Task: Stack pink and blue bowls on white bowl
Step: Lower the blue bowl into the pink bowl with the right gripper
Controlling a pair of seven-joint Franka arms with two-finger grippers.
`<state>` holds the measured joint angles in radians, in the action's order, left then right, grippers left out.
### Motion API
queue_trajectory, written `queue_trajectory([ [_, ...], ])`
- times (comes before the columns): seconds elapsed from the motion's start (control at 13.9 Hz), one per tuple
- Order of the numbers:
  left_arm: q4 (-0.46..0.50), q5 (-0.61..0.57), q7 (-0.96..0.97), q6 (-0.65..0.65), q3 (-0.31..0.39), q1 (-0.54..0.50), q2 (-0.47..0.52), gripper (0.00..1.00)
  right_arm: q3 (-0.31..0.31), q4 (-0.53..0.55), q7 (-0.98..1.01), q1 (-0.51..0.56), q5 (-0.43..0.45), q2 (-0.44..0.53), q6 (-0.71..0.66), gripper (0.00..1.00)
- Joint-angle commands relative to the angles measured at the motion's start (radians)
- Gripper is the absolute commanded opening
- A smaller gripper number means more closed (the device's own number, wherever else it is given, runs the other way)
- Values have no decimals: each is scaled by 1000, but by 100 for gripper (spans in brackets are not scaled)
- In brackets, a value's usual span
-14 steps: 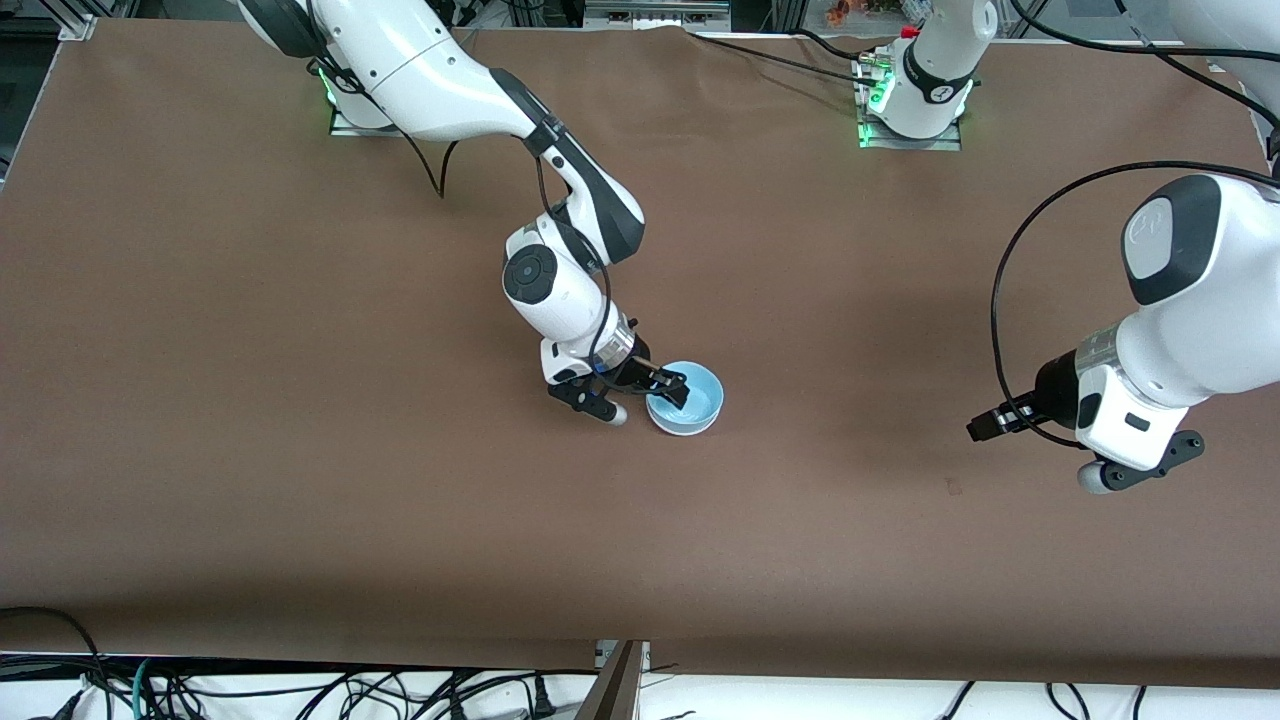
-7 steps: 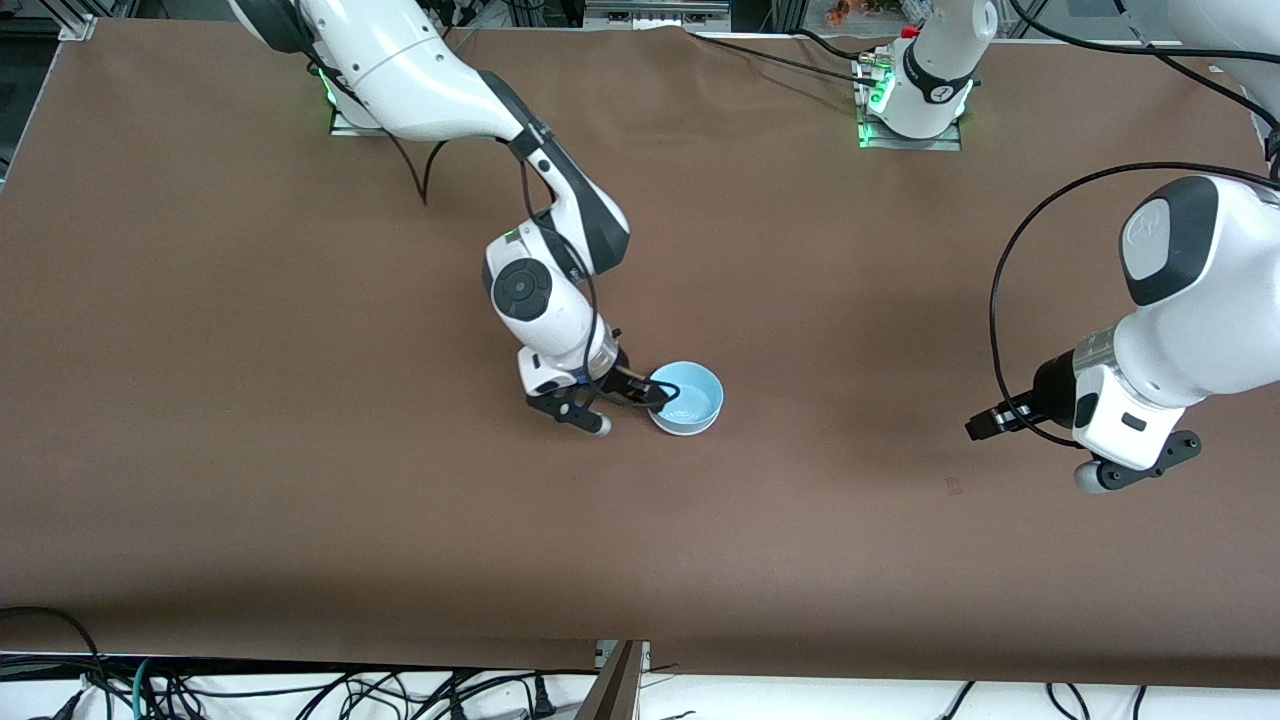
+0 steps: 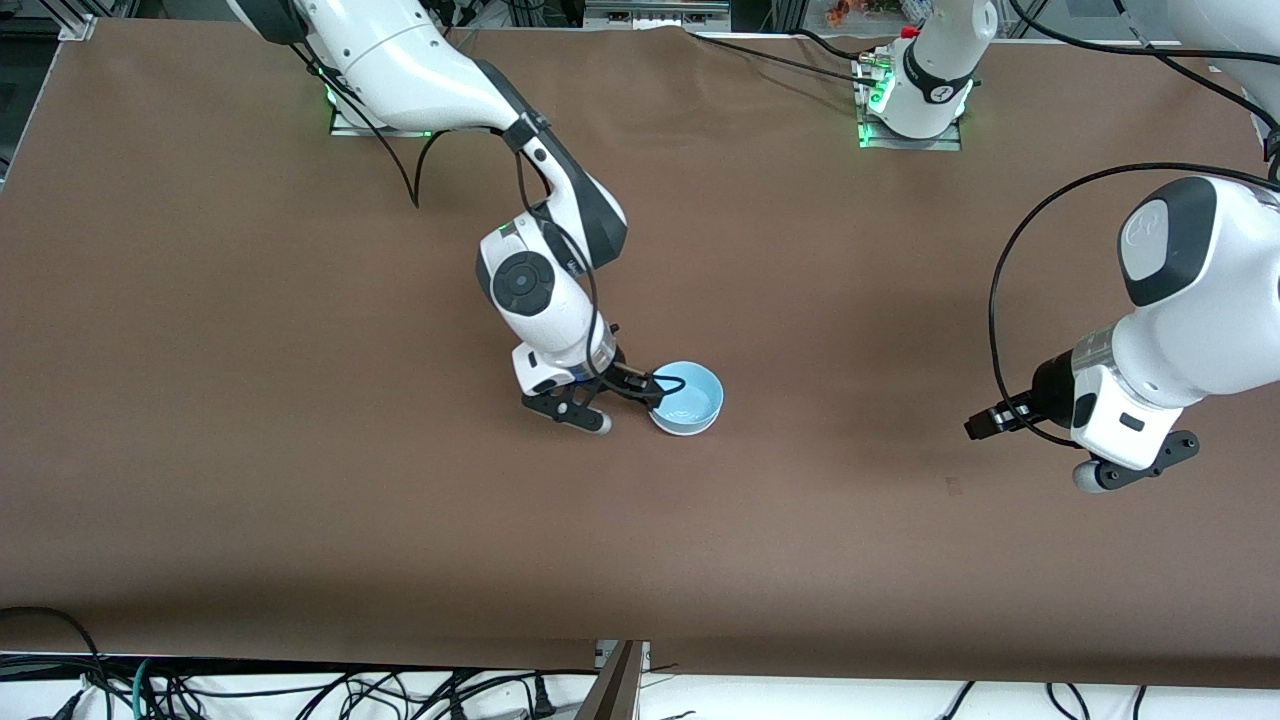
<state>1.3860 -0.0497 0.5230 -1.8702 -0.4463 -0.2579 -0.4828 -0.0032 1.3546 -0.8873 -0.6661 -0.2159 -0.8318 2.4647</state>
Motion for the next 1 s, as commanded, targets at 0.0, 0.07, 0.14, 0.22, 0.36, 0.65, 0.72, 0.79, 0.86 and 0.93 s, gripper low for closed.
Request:
queue_trajectory([
  [0.0,19,-12,-23,6,1,-4,20,54,0,-2,-7,-10,21,-26,104,100],
  [0.07,19,-12,-23,6,1,-4,20,54,-3,-2,-4,-10,29,-27,117,100],
  [0.14,19,-12,-23,6,1,-4,20,54,-3,-2,1,-9,58,-27,122,100],
  [0.22,19,-12,-23,6,1,-4,20,54,-4,-2,1,-7,87,-30,123,100],
  [0.36,21,-12,-23,6,1,-4,20,54,-3,-2,-1,-10,99,-44,149,100],
  [0.65,25,-13,-23,6,1,-4,20,54,-4,1,-5,-27,145,-81,226,100],
  [0.72,25,-13,-23,6,1,-4,20,54,-4,3,-7,-27,162,-84,227,100],
  [0.79,25,-13,-23,6,1,-4,20,54,-4,3,-9,-27,177,-89,229,100],
  [0.86,25,-13,-23,6,1,-4,20,54,-4,3,-9,-27,181,-90,230,100],
  [0.93,25,-13,-23,6,1,-4,20,54,-4,1,-7,-26,178,-86,227,100],
])
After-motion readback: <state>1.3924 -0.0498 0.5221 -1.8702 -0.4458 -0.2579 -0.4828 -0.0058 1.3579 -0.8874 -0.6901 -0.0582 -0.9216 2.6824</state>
